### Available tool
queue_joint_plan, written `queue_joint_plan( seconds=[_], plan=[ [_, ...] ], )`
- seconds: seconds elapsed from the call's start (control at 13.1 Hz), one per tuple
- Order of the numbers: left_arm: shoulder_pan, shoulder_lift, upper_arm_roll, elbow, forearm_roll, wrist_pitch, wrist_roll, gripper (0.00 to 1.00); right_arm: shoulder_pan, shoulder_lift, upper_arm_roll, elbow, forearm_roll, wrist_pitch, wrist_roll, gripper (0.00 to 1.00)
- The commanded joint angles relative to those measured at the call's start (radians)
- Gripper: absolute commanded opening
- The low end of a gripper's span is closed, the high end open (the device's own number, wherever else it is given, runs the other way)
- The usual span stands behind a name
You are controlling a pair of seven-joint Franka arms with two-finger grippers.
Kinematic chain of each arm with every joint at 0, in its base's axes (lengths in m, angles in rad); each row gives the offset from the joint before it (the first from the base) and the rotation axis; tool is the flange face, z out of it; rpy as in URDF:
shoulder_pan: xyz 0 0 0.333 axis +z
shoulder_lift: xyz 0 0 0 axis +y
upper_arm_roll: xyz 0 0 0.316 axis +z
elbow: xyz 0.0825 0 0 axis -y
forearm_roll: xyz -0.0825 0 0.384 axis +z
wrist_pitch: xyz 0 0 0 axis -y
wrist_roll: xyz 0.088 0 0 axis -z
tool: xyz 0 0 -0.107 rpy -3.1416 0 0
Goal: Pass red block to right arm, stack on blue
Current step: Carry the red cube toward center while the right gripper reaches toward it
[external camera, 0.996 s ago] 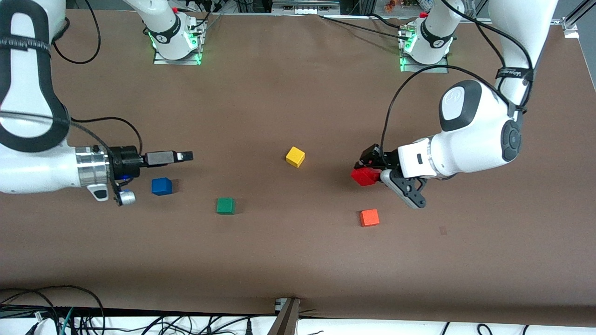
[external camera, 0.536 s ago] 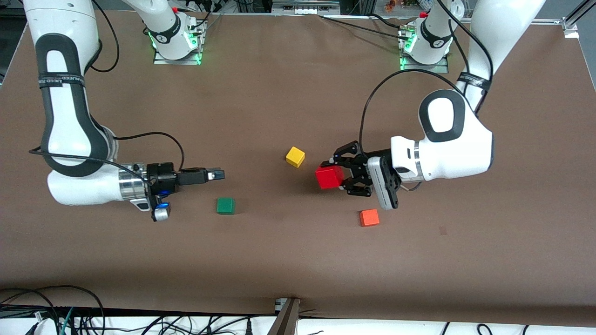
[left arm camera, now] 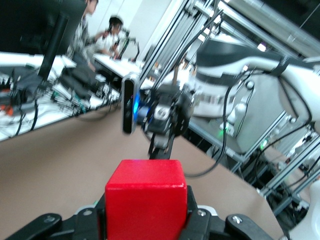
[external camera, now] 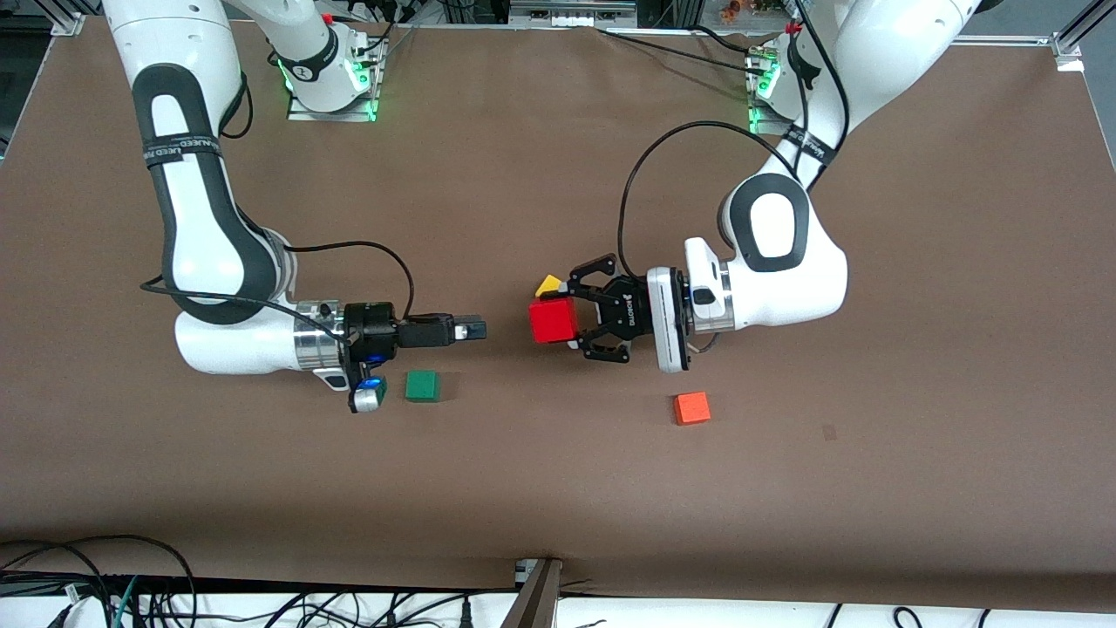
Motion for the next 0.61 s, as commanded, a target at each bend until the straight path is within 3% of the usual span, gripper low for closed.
queue_joint_plan(
  seconds=[0.0, 0.54],
  plan=[
    [-0.016, 0.033, -0.002, 0.028, -0.093, 0.009, 0.145, 0.04, 0.030, 0.005, -0.004, 0.006, 0.045, 0.037, 0.018, 1.00],
    [-0.036, 0.051, 0.000, 0.028, -0.128, 0.011, 0.188, 0.04, 0.045, -0.012, -0.004, 0.009, 0.047, 0.055, 0.085, 1.00]
  ],
)
